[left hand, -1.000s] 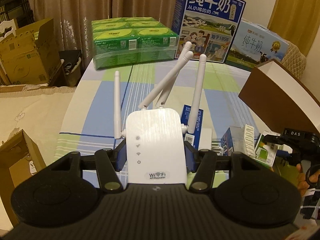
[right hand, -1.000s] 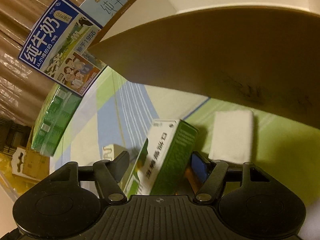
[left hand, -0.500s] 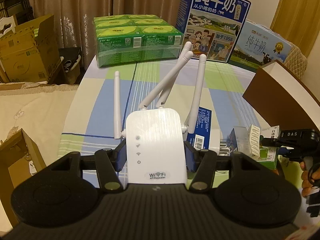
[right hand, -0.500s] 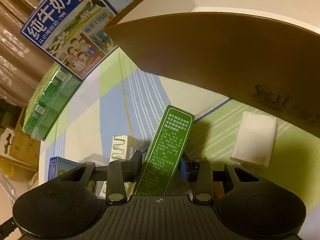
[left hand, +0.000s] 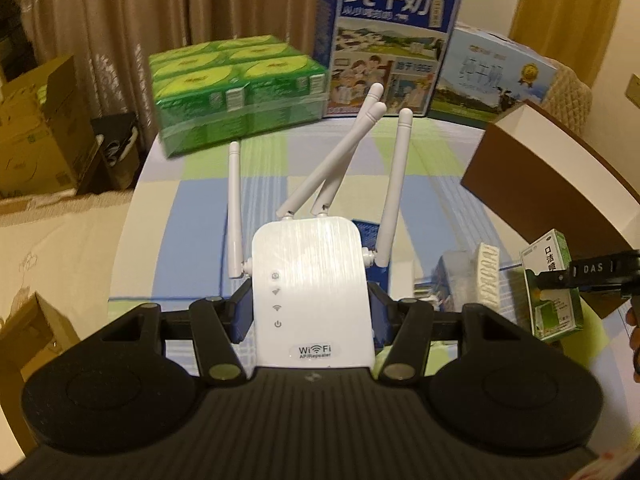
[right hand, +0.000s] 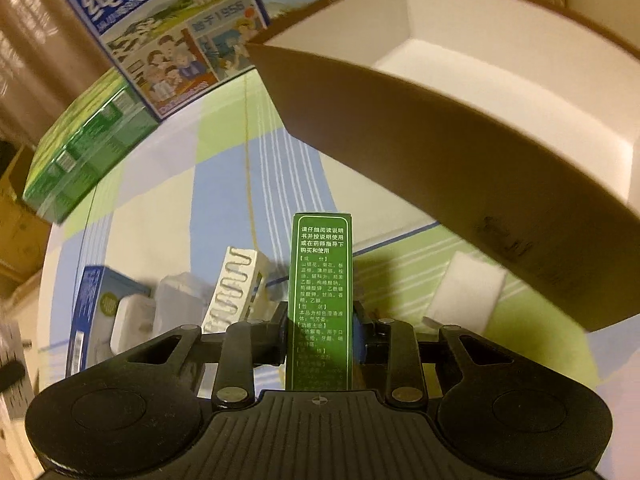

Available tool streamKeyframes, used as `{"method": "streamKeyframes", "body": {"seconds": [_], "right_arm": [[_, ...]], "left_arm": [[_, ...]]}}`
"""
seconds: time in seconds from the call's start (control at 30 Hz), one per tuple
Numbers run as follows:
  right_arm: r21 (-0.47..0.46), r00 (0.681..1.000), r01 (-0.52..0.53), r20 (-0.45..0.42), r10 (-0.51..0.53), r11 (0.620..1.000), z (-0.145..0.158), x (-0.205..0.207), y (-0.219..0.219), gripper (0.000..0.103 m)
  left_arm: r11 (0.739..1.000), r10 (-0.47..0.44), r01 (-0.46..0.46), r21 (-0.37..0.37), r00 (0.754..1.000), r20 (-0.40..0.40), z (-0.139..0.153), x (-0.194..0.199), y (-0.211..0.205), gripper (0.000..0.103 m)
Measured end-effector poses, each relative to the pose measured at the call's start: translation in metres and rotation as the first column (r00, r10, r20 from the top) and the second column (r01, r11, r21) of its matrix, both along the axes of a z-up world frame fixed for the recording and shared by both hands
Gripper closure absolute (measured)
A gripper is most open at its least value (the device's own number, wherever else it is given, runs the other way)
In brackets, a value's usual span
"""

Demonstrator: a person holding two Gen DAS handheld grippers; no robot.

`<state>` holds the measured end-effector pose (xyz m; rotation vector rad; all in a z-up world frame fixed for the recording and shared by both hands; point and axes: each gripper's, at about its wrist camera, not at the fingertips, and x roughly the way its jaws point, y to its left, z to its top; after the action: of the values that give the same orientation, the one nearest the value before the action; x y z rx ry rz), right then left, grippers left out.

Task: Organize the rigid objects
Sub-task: 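Carry both items over the cardboard box and lower them inside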

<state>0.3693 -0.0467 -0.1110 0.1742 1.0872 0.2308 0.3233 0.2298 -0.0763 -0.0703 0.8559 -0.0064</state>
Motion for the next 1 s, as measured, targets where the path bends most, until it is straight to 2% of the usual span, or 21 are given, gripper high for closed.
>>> {"method": "streamKeyframes", "body": {"seconds": [0.27, 0.5, 0.6, 0.8, 1.0], "right_arm": [[0.001, 0.998, -0.027, 0.051, 0.027, 1.0, 0.035, -0.018, -0.021, 0.076], [0.012, 0.993, -0.008, 0.114, 0.007, 1.0, 0.078, -0.021, -0.054, 0.076], [0.019, 0.99, 0.006, 0.142, -0.009, 1.0, 0.098, -0.018, -0.071, 0.076], [0.025, 0.978, 0.103, 0.181, -0.106, 0.994, 0.121, -0.004, -0.111, 0.076], [-0.024, 0.956, 0.22, 0.204, -0.211, 0.975, 0.124, 0.022, -0.146, 0.076]], "left_arm": [[0.995, -0.102, 0.102, 0.012, 0.994, 0.024, 0.015, 0.02, -0.047, 0.051], [0.977, -0.214, 0.213, 0.018, 0.975, 0.064, 0.032, 0.043, -0.113, 0.051], [0.963, -0.269, 0.269, 0.016, 0.959, 0.083, 0.042, 0.057, -0.145, 0.051], [0.921, -0.389, 0.388, 0.026, 0.914, 0.113, 0.058, 0.092, -0.213, 0.051], [0.884, -0.467, 0.464, 0.052, 0.879, 0.097, 0.055, 0.13, -0.271, 0.051]]}}
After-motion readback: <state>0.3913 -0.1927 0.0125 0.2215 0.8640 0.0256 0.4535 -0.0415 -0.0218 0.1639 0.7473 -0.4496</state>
